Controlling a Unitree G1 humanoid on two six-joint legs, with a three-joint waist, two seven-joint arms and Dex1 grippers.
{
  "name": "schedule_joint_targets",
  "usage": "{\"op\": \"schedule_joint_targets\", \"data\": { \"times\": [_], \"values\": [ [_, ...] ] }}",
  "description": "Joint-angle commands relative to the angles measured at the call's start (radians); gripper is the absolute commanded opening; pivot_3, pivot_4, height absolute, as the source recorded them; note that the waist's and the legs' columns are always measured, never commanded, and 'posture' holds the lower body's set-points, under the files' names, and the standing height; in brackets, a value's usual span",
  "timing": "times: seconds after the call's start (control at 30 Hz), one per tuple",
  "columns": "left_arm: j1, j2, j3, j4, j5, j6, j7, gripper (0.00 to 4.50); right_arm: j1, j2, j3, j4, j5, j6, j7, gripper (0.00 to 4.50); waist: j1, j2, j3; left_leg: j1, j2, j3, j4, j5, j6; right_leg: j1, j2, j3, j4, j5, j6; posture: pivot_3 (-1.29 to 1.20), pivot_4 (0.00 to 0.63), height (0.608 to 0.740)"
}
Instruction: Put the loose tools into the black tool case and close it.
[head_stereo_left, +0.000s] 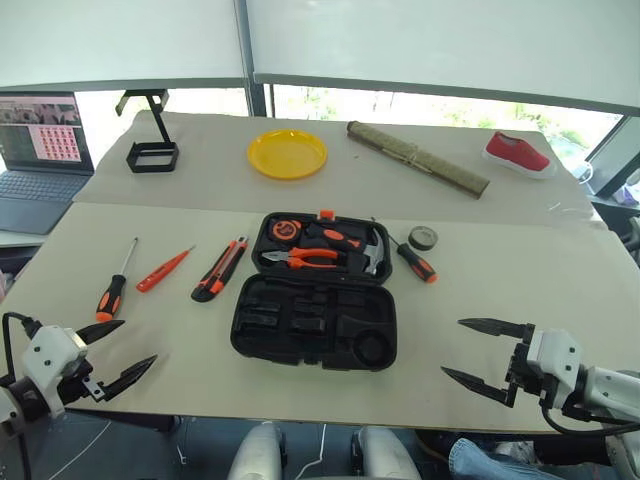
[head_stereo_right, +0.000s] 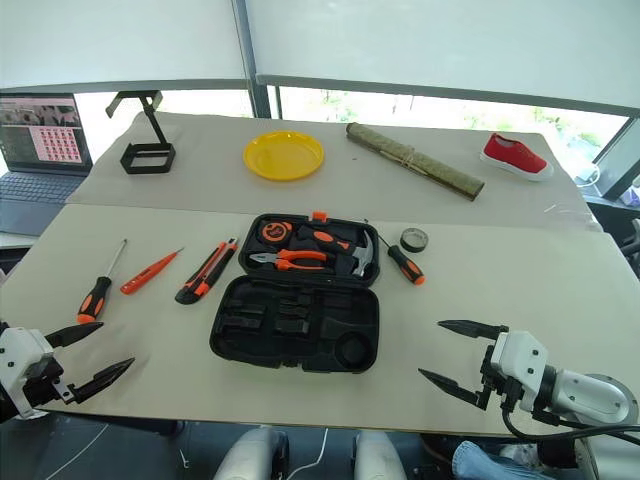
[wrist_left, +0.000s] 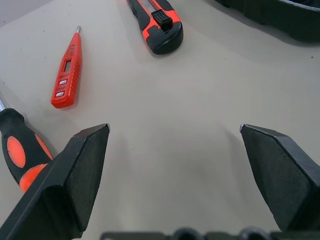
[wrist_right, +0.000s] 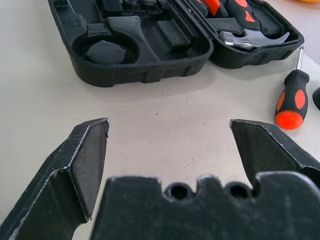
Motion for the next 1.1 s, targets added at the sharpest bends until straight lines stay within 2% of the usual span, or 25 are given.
{"op": "schedule_joint_targets", "data": {
  "times": [0.03,0.1,0.17,0.37,0.5,0.67,0.77,0.87,1.0,1.1],
  "values": [
    [-0.010,0.017,0.016,-0.017,-0.053,0.055,-0.004,4.50,-0.030,0.012,0.000,-0.007,0.027,-0.051,0.016,4.48,0.000,0.000,0.000,0.000,0.000,0.000,0.000,0.000,0.000,0.000,0.000,0.000,0.000,0.000,0.000,0.00,0.150,0.740],
    [-0.030,0.027,0.056,-0.017,-0.132,0.166,0.013,4.50,-0.053,0.043,0.016,-0.019,0.064,-0.073,0.030,4.48,0.000,0.000,0.000,0.000,0.000,0.000,0.000,0.000,0.000,0.000,0.000,0.000,0.000,0.000,0.000,0.00,0.150,0.740],
    [-0.057,0.002,0.121,-0.009,-0.163,0.209,0.100,4.50,-0.074,0.091,0.022,-0.066,0.139,-0.067,0.027,4.48,-0.001,0.000,0.000,0.000,0.001,-0.001,0.000,0.000,0.000,0.000,0.001,0.000,0.001,0.000,0.000,0.00,0.150,0.740],
    [0.040,-0.112,0.273,-0.033,-0.163,0.299,0.321,4.50,-0.125,0.200,0.069,-0.244,0.272,0.034,-0.085,4.48,-0.020,0.000,0.000,0.001,0.001,-0.007,0.000,-0.001,-0.001,0.000,0.000,0.001,0.001,0.000,0.000,0.00,0.150,0.740],
    [0.101,-0.148,0.353,-0.041,-0.239,0.485,0.425,4.50,-0.135,0.246,0.117,-0.278,0.231,-0.041,-0.058,4.48,-0.016,-0.003,0.001,0.001,0.002,-0.008,0.000,-0.002,-0.001,0.000,0.000,0.001,0.001,0.000,0.000,0.00,0.150,0.740],
    [0.073,-0.097,0.368,-0.075,-0.302,0.625,0.459,4.50,-0.138,0.262,0.143,-0.271,0.206,-0.083,-0.042,4.48,0.010,-0.003,0.001,0.003,0.001,-0.009,0.000,-0.002,-0.002,0.000,-0.001,-0.001,0.001,0.000,0.000,0.00,0.150,0.740],
    [-0.022,0.066,0.333,-0.111,-0.415,0.874,0.458,4.50,-0.138,0.246,0.172,-0.326,0.231,-0.036,-0.048,4.48,0.016,-0.007,0.001,0.003,0.001,-0.009,0.000,-0.002,-0.002,0.000,-0.001,-0.002,0.001,0.000,0.000,0.00,0.150,0.740],
    [-0.167,0.198,0.225,-0.045,-0.390,0.987,0.484,4.50,-0.150,0.252,0.202,-0.350,0.225,-0.025,-0.068,4.48,0.017,-0.007,0.001,0.002,0.001,-0.010,0.000,0.000,-0.004,-0.001,0.001,-0.007,0.002,-0.001,-0.002,0.00,0.150,0.740],
    [-0.369,0.256,0.062,0.023,-0.351,1.086,0.536,4.50,-0.175,0.262,0.229,-0.351,0.208,-0.022,-0.087,4.48,-0.004,-0.003,0.003,0.003,-0.002,-0.008,0.000,-0.001,-0.004,0.001,0.000,0.000,0.003,0.000,-0.001,0.00,0.150,0.740],
    [-0.466,0.263,-0.054,0.084,-0.280,1.091,0.558,4.50,-0.197,0.271,0.240,-0.332,0.192,-0.033,-0.093,4.48,-0.019,-0.003,0.003,0.002,-0.002,-0.009,-0.001,-0.001,-0.004,-0.001,0.002,0.000,0.006,0.000,-0.001,0.00,0.150,0.740]
  ]
}}
